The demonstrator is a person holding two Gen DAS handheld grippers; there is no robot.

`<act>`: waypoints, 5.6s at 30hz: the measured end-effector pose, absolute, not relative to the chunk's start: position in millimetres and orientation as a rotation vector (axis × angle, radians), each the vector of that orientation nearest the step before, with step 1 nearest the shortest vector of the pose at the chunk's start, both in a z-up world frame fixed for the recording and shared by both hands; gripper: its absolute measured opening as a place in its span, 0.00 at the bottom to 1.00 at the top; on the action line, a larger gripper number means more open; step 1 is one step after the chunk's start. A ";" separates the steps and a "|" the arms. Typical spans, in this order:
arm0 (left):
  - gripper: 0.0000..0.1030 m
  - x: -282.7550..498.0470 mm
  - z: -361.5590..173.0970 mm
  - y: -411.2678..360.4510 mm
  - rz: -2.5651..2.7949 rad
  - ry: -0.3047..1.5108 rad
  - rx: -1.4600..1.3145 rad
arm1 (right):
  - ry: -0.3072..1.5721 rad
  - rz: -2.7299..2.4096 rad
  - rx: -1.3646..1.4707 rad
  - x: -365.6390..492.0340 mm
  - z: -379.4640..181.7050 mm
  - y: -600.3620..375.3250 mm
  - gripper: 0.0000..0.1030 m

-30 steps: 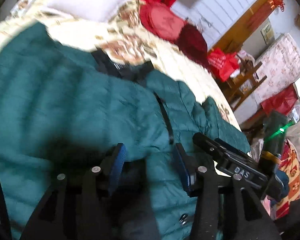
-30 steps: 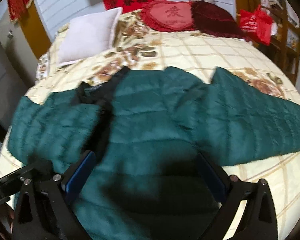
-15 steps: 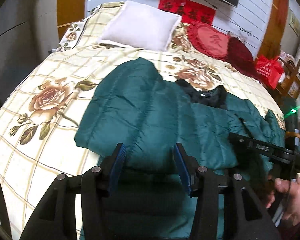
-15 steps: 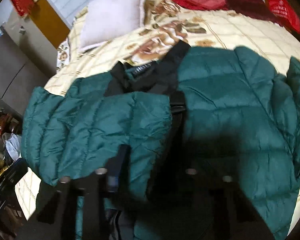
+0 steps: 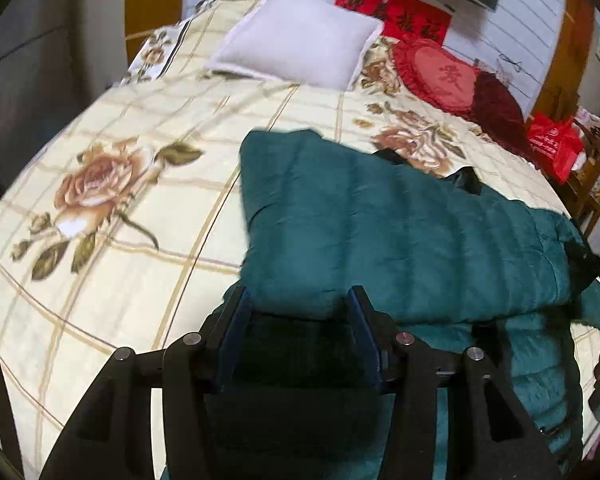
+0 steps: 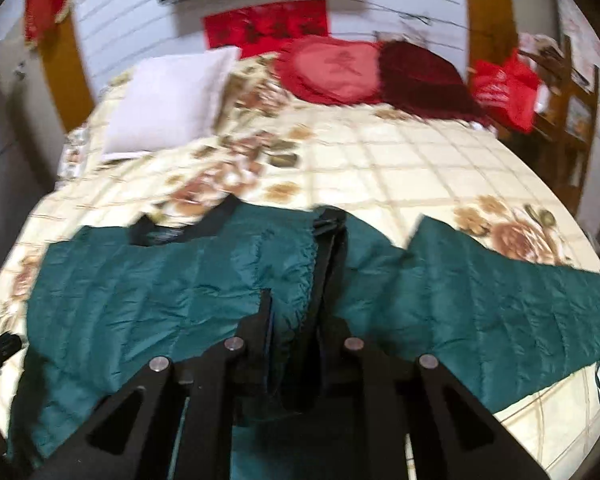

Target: Fold large clothes

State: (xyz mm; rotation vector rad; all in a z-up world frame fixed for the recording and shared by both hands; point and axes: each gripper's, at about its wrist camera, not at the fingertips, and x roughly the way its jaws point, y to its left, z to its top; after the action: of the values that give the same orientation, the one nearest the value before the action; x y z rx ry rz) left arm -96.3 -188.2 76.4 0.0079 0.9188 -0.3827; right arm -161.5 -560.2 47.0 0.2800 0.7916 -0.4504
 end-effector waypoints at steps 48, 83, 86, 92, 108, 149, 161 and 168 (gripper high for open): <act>0.32 -55.3 46.0 -248.8 -0.327 0.860 0.095 | 0.931 -0.304 0.147 -139.0 -3.2 -509.6 0.67; 0.32 -114.7 86.6 -251.4 -0.392 0.852 0.084 | 0.899 -0.337 0.253 -206.7 26.0 -517.0 0.75; 0.32 -120.0 88.8 -258.1 -0.406 0.849 0.089 | 0.886 -0.344 0.272 -208.3 27.1 -519.2 0.75; 0.32 -118.0 89.4 -273.6 -0.433 0.839 0.070 | 0.874 -0.346 0.274 -204.7 30.4 -522.5 0.75; 0.33 -108.1 51.9 -288.7 -0.441 0.904 0.087 | 0.869 -0.552 0.266 -257.2 45.3 -619.4 0.77; 0.36 -118.8 63.0 -286.8 -0.400 0.827 0.166 | 0.725 -0.628 0.433 -357.1 108.6 -815.0 0.15; 0.36 -124.8 85.4 -245.2 -0.381 0.818 0.138 | 0.722 -0.114 0.293 -227.1 188.4 -612.9 0.07; 0.36 -121.5 83.6 -212.7 -0.367 0.849 0.069 | 0.806 -0.075 0.199 -162.9 174.3 -537.3 0.27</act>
State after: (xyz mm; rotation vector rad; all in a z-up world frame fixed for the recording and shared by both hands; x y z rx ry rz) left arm -121.5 -212.7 83.6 0.0690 0.8490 -0.3673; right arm -162.9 -537.3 174.3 0.1986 0.8056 -0.0750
